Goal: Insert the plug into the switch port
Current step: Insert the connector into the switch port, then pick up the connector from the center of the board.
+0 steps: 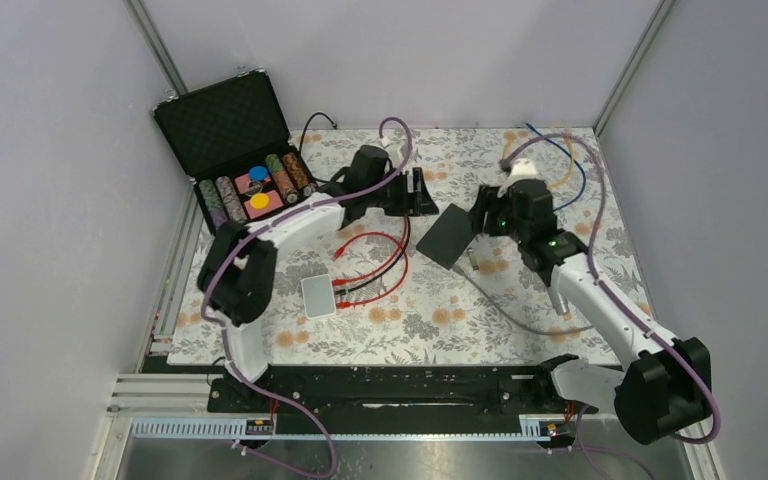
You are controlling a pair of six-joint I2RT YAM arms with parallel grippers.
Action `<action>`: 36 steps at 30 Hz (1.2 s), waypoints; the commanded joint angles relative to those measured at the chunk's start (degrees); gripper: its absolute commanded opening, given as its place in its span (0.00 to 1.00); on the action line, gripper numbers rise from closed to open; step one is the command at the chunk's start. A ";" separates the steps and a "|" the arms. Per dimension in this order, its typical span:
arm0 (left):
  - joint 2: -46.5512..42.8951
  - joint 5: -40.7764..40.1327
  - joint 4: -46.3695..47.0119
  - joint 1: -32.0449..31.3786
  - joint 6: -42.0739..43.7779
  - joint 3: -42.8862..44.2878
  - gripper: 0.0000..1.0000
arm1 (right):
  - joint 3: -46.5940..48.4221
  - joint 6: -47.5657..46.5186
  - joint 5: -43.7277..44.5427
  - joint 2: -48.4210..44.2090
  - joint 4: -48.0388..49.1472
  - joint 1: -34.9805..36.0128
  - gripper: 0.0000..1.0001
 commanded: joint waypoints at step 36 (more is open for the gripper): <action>-60.26 -29.85 -14.26 -0.42 18.03 -33.59 0.99 | 49.53 41.85 9.79 54.06 -35.30 -32.43 0.54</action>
